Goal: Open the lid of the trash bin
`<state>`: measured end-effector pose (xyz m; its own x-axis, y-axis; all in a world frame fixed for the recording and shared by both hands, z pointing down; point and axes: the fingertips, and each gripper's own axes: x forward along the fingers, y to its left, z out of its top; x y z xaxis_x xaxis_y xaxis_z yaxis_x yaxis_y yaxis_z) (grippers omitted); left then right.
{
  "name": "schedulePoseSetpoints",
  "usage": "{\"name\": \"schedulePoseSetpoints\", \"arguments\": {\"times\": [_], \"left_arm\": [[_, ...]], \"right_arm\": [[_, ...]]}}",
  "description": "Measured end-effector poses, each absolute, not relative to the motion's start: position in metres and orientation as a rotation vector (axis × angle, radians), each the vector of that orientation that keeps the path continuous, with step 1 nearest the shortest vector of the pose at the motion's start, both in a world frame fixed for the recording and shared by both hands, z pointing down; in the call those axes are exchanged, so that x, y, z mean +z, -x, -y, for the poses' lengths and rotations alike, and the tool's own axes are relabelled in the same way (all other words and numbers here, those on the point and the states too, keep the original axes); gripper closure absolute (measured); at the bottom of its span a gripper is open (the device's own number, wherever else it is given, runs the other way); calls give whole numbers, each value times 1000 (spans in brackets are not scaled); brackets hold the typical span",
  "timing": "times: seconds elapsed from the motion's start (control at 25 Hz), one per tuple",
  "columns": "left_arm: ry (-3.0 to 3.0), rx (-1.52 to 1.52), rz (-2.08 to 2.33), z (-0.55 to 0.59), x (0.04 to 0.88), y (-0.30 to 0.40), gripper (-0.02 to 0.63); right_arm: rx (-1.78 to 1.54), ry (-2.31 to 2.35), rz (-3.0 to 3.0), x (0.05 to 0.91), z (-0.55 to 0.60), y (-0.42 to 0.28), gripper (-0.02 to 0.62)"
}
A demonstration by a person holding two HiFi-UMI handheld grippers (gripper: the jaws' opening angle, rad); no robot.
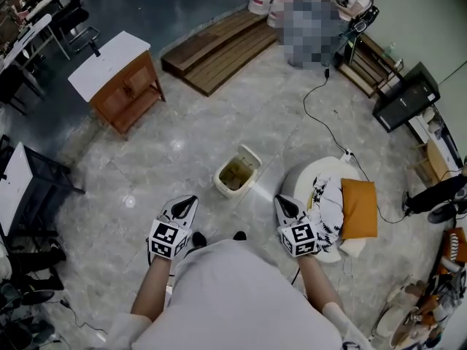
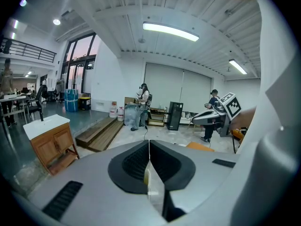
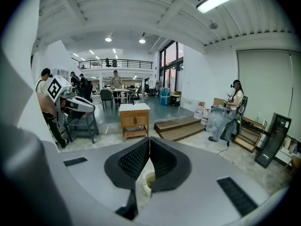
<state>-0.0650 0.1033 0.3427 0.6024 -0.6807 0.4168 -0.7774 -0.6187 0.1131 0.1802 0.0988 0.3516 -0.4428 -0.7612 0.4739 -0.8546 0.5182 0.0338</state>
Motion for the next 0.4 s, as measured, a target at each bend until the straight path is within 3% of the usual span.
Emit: {"name": "schedulePoseSetpoints", "arguments": {"times": [0.4], "left_arm": [[-2547, 475, 1195, -95, 342, 70, 583]], "right_arm": [[292, -1331, 2327, 350, -91, -177, 565]]}}
